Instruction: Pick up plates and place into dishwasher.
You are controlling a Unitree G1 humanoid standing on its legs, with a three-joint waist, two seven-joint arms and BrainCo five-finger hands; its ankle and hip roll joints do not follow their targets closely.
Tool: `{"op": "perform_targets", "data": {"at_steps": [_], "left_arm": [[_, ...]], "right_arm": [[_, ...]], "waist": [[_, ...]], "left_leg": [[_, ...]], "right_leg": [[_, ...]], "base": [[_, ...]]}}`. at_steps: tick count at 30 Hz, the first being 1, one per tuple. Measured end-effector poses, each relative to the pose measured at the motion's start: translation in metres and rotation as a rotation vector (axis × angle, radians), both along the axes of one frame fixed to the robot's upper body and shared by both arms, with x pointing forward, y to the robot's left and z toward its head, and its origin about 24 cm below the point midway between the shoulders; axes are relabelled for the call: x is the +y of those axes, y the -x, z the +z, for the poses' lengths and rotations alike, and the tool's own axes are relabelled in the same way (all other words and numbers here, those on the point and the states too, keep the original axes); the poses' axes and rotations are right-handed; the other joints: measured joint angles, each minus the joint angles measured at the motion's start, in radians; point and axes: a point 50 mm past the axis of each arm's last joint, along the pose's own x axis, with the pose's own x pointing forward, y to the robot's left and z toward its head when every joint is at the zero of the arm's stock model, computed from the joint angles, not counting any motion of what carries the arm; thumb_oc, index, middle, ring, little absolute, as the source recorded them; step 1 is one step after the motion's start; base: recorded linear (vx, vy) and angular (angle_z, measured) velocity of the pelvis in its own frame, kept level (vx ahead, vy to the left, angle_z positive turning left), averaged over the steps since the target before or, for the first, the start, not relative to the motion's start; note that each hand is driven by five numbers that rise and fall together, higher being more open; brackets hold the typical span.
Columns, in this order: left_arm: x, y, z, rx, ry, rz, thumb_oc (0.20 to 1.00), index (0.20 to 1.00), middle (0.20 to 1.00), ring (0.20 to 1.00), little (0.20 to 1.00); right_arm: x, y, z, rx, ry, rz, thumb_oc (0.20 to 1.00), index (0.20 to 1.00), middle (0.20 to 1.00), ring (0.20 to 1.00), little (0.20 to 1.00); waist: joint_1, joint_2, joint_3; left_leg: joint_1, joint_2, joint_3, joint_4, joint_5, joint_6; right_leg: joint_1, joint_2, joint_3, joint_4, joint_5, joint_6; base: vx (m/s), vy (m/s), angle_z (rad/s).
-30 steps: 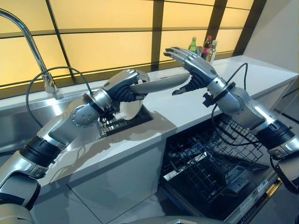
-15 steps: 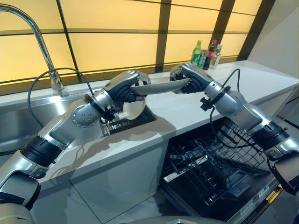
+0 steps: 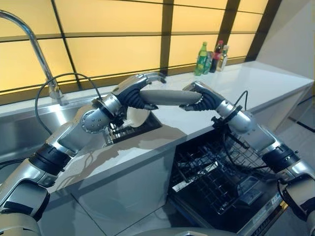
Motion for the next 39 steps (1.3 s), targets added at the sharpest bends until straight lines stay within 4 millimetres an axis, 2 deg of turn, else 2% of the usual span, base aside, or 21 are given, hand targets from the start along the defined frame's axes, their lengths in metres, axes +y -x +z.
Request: {"op": "perform_targets", "data": {"at_steps": [2,4,7,9,12,16,19,22,24,27,32,36,39], "left_arm": [[0.02,-0.007,-0.008,-0.01,-0.042,0.114,1.0,1.0,1.0,1.0,1.0],[0.05,-0.009,-0.018,-0.013,-0.047,0.254,1.0,1.0,1.0,1.0,1.0],[0.092,-0.005,-0.03,-0.039,-0.074,0.449,1.0,1.0,1.0,1.0,1.0],[0.114,-0.001,-0.03,-0.071,-0.112,0.54,1.0,1.0,1.0,1.0,1.0],[0.138,0.003,-0.023,-0.133,-0.094,0.65,1.0,1.0,1.0,1.0,1.0],[0.156,0.009,-0.02,-0.164,-0.084,0.736,1.0,1.0,1.0,1.0,1.0],[0.163,0.012,-0.015,-0.178,-0.095,0.76,1.0,1.0,1.0,1.0,1.0],[0.167,0.012,-0.017,-0.171,-0.092,0.784,1.0,1.0,1.0,1.0,1.0],[0.168,0.012,-0.017,-0.168,-0.094,0.795,1.0,1.0,1.0,1.0,1.0],[0.166,0.011,-0.023,-0.149,-0.115,0.794,1.0,1.0,1.0,1.0,1.0],[0.157,0.006,-0.034,-0.098,-0.164,0.769,1.0,1.0,1.0,1.0,1.0],[0.138,-0.008,-0.028,-0.102,-0.175,0.707,1.0,1.0,1.0,1.0,1.0],[0.129,-0.014,-0.02,-0.122,-0.145,0.686,1.0,1.0,1.0,1.0,1.0]], "right_arm": [[-0.013,0.004,0.003,0.0,0.0,-0.023,0.2,0.2,0.2,0.2,0.2],[-0.033,0.011,0.001,0.027,0.001,-0.066,0.2,0.2,0.2,0.2,0.2],[-0.06,0.02,-0.008,0.089,0.029,-0.134,0.2,0.2,0.2,0.2,0.2],[-0.074,0.025,-0.015,0.147,0.064,-0.169,0.2,0.2,0.2,0.2,0.2],[-0.088,0.033,-0.028,0.245,0.047,-0.182,0.2,0.2,0.2,0.2,0.2],[-0.104,0.044,-0.044,0.391,0.038,-0.189,0.2,0.2,0.2,0.2,0.2],[-0.11,0.047,-0.054,0.496,0.077,-0.186,0.2,0.2,0.2,0.2,0.2],[-0.124,0.048,-0.072,0.639,0.075,-0.233,0.2,0.2,0.2,0.2,0.2],[-0.135,0.05,-0.09,0.742,0.074,-0.286,0.2,0.2,0.2,0.2,0.2],[-0.14,0.053,-0.115,0.848,0.07,-0.341,0.2,0.2,0.2,0.2,0.2],[-0.113,0.048,-0.16,0.975,0.068,-0.347,0.2,0.2,0.2,0.2,0.2],[-0.095,0.038,-0.191,1.08,0.054,-0.4,0.2,0.2,0.2,0.2,0.2],[-0.086,0.033,-0.2,1.117,0.044,-0.413,0.2,0.2,0.2,0.2,0.2]], "waist": [[-0.022,0.003,0.002],[-0.033,0.003,0.003],[-0.056,0.001,0.007],[-0.07,-0.003,0.019],[-0.094,-0.008,0.038],[-0.104,-0.006,0.055],[-0.125,-0.009,0.07],[-0.125,-0.01,0.073],[-0.125,-0.013,0.075],[-0.122,-0.012,0.077],[-0.112,-0.005,0.085],[-0.07,0.006,0.092],[-0.046,0.014,0.096]], "left_leg": [[-0.005,0.002,0.004,0.0,0.0,-0.001],[-0.005,0.009,0.024,0.0,-0.001,-0.003],[-0.005,0.014,0.041,0.0,-0.005,-0.007],[-0.003,0.019,0.055,0.0,-0.007,-0.009],[0.005,0.025,0.069,0.0,-0.009,-0.013],[0.011,0.027,0.082,0.0,-0.013,-0.017],[0.012,0.027,0.085,0.0,-0.013,-0.018],[0.012,0.028,0.097,0.0,-0.015,-0.02],[0.012,0.029,0.098,0.0,-0.016,-0.021],[0.014,0.029,0.098,0.0,-0.016,-0.022],[0.018,0.03,0.097,0.0,-0.016,-0.022],[0.018,0.029,0.094,0.0,-0.016,-0.023],[0.013,0.027,0.076,0.0,-0.015,-0.022]], "right_leg": [[-0.01,0.004,0.014,0.0,0.001,0.001],[-0.017,0.01,0.031,0.0,0.001,0.001],[-0.026,0.016,0.048,0.0,0.001,0.001],[-0.029,0.021,0.063,0.0,0.003,0.005],[-0.028,0.026,0.074,0.0,0.003,0.005],[-0.03,0.028,0.085,0.0,0.001,0.002],[-0.03,0.028,0.086,0.0,0.001,0.002],[-0.034,0.027,0.09,0.0,0.001,0.002],[-0.034,0.027,0.09,0.0,0.002,0.004],[-0.032,0.027,0.089,0.0,0.004,0.006],[-0.027,0.027,0.086,0.0,0.004,0.006],[-0.026,0.026,0.082,0.0,0.004,0.006],[-0.024,0.024,0.066,0.0,0.004,0.006]], "base": [[0.01,0.012,-0.12],[0.02,0.012,-0.22],[0.02,0.015,-0.2],[0.02,0.014,-0.22],[0.02,0.007,-0.15],[-0.01,-0.003,-0.11],[-0.01,-0.009,-0.03],[-0.03,-0.027,-0.1],[-0.01,-0.011,-0.03],[0.0,0.0,0.0],[0.0,0.0,0.0],[0.01,0.004,0.02],[0.02,0.02,0.14]]}}
